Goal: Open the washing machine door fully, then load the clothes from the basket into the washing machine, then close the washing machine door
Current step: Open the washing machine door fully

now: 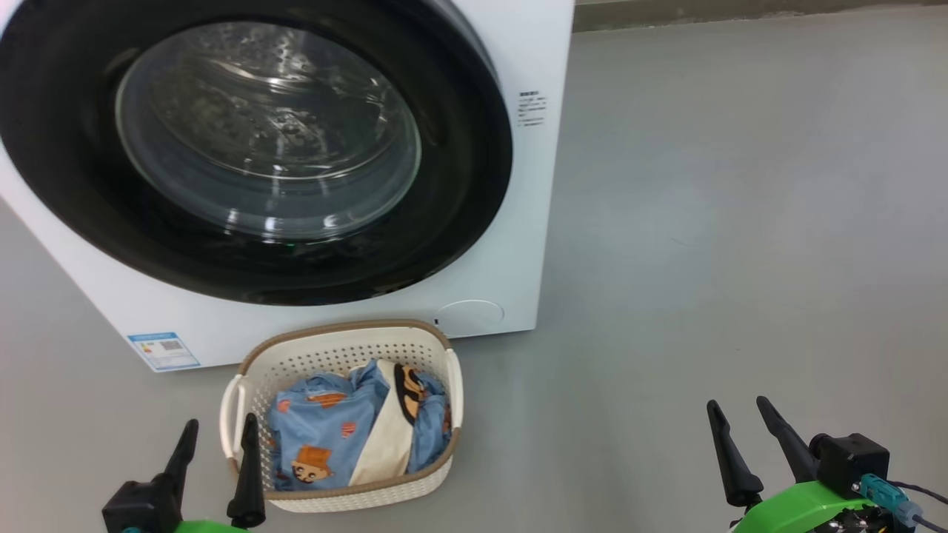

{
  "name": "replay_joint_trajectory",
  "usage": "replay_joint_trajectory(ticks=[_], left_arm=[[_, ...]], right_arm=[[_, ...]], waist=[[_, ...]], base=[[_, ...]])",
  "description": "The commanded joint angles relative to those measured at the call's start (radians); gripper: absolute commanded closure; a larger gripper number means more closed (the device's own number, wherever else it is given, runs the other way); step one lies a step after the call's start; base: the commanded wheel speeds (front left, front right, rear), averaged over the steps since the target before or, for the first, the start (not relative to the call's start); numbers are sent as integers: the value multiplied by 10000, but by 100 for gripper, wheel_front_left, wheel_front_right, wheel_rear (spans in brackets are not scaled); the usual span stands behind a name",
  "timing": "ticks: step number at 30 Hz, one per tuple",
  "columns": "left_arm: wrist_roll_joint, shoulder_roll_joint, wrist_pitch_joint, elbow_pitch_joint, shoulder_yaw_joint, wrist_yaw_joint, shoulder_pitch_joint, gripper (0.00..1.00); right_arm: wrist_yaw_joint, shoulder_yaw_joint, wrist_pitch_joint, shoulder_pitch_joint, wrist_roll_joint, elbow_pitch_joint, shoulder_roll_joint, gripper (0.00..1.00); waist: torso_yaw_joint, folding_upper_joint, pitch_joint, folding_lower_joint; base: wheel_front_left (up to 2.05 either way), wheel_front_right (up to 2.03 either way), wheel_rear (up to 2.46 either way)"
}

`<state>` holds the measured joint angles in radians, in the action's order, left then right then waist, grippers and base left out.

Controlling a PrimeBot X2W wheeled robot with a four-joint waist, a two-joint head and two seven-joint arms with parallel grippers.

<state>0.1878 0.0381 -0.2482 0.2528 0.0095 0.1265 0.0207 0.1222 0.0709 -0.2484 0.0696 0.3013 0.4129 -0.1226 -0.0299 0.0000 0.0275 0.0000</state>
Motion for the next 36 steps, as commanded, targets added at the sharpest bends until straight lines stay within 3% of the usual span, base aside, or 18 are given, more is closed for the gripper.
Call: replay_joint_trajectory(ticks=[1,31,32,33,34,35,36], left_arm=[[48,122,-136,-303,308,-45,386,0],[253,122,-136,-510,264,24,458,0],[259,122,-136,-512,247,24,461,0],[267,122,-136,-512,231,25,467,0],[276,122,-136,-511,218,25,476,0],[287,122,-136,-508,208,26,489,0],[287,122,-136,-508,208,26,489,0]], right_arm=[[85,248,-134,228,-49,-268,-88,0],[85,244,-134,461,-42,-264,-50,0],[85,260,-134,495,-30,-251,-53,10],[85,281,-134,534,-8,-242,-55,27],[85,309,-134,575,20,-227,-60,55],[85,331,-134,621,46,-207,-68,73],[85,331,-134,621,46,-207,-68,73]], waist=[[-4,0,13,0],[99,0,190,0],[114,0,200,0],[131,0,214,0],[147,0,233,0],[164,0,250,0],[164,0,250,0]], base=[[79,79,-157],[12,12,-24],[0,0,0],[0,0,0],[0,0,0],[0,0,0],[0,0,0]])
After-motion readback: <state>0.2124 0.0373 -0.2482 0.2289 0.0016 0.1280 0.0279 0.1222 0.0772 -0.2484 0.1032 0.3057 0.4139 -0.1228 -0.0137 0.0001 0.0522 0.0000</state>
